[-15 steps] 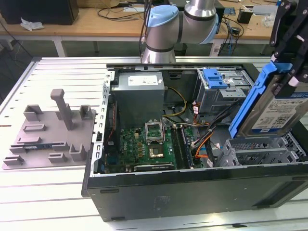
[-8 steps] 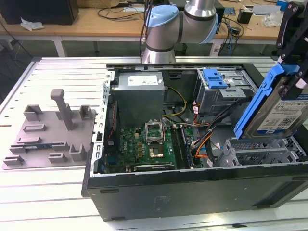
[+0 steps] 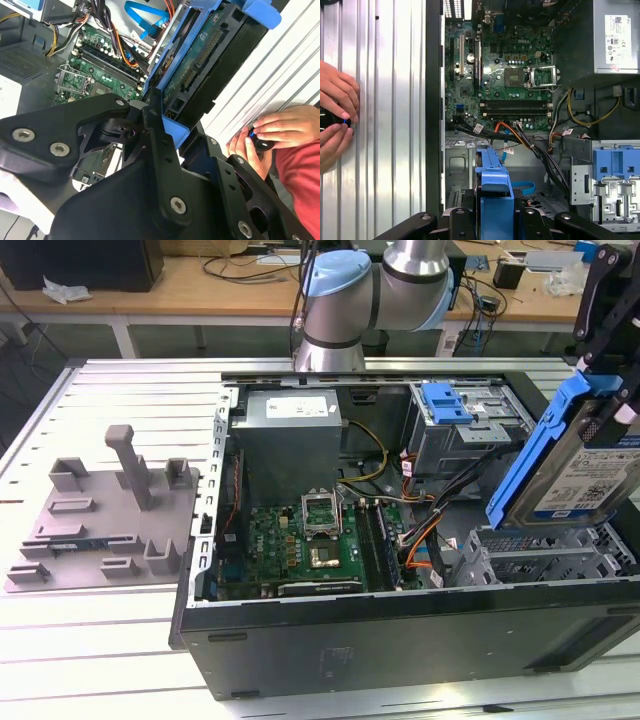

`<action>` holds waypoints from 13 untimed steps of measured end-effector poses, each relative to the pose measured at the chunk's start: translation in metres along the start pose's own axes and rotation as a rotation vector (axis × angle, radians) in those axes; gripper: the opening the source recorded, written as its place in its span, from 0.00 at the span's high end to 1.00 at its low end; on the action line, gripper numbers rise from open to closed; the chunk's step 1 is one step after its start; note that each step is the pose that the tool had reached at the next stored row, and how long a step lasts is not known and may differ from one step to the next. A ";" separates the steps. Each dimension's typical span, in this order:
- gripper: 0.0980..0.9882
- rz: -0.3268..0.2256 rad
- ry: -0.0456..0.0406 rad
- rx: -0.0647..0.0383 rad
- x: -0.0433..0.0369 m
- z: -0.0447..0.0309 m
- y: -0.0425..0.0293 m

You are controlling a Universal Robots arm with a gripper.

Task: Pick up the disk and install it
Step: 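Insert the disk into the insertion slot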

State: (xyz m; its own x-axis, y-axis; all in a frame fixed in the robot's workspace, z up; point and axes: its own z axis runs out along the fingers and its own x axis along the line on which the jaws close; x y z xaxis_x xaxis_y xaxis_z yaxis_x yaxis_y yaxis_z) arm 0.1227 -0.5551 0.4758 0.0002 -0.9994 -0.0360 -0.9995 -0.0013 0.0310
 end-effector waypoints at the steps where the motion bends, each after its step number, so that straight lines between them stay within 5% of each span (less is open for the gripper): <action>1: 0.70 0.000 -0.0004 0.000 -0.0002 0.0002 0.0000; 7: 0.70 -0.002 0.0016 0.000 -0.0026 0.0007 -0.0001; 13: 0.70 -0.006 0.0125 0.003 -0.0031 0.0022 -0.0001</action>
State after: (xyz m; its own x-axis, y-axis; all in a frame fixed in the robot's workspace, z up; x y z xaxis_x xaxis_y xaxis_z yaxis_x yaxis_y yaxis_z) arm 0.1227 -0.5519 0.4737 0.0066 -0.9997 -0.0237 -0.9996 -0.0072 0.0279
